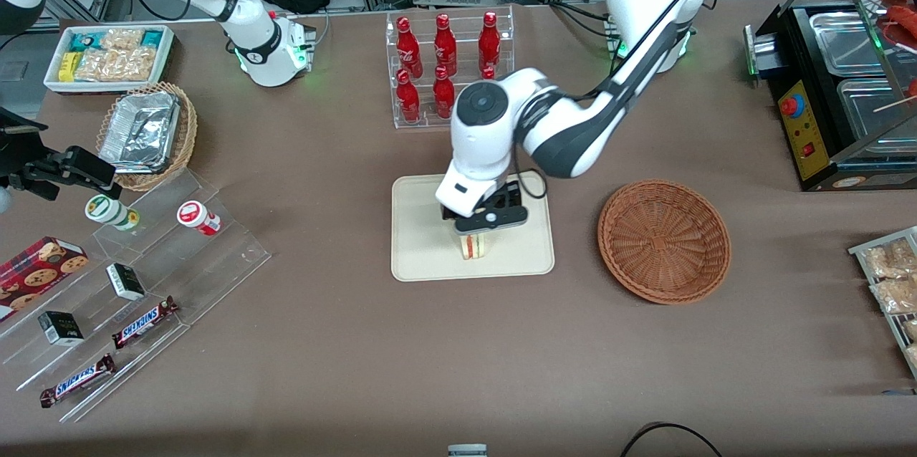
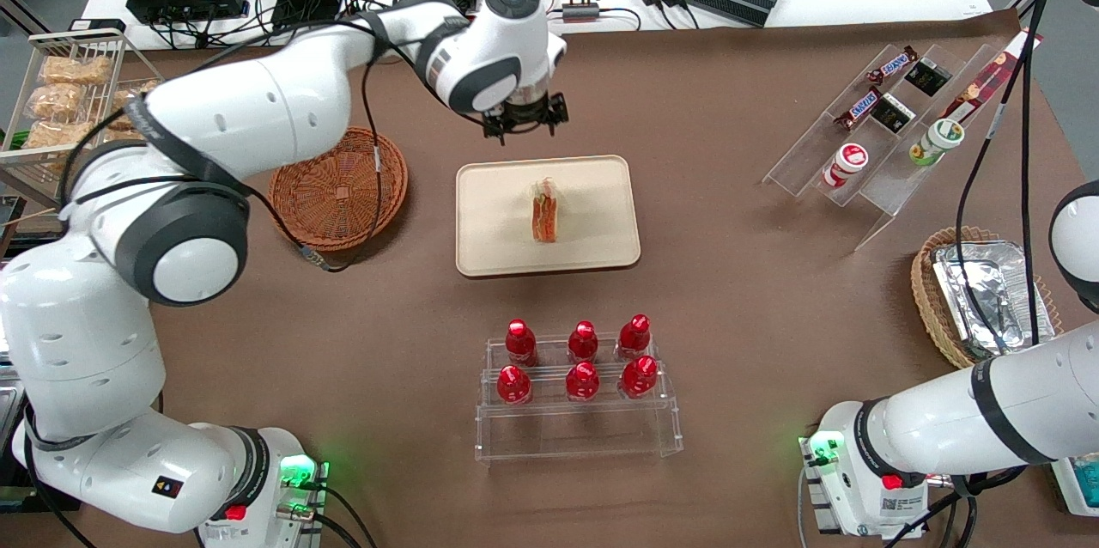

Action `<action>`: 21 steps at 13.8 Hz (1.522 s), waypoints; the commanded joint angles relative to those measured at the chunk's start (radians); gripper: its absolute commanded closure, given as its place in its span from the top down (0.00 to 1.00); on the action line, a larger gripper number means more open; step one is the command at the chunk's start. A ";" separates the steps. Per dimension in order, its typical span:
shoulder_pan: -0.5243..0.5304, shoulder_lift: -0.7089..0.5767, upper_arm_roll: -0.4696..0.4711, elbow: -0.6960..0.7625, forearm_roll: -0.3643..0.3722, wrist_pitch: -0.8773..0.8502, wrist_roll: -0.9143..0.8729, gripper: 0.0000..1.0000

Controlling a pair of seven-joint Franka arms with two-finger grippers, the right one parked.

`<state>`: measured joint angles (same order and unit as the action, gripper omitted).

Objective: Place sandwich from basket to tray

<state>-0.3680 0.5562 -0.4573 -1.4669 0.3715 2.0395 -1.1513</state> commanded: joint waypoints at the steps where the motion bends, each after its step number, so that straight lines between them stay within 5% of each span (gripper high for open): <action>1: 0.072 -0.146 -0.003 -0.046 0.000 -0.112 -0.034 1.00; 6: 0.239 -0.373 -0.001 -0.066 -0.137 -0.312 0.089 1.00; 12: 0.535 -0.529 0.000 -0.066 -0.296 -0.565 0.593 1.00; 15: 0.665 -0.539 0.000 -0.069 -0.306 -0.628 0.829 1.00; 21: 0.736 -0.610 0.024 -0.191 -0.296 -0.584 1.096 1.00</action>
<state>0.3491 0.0277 -0.4423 -1.5666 0.0837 1.4222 -0.1400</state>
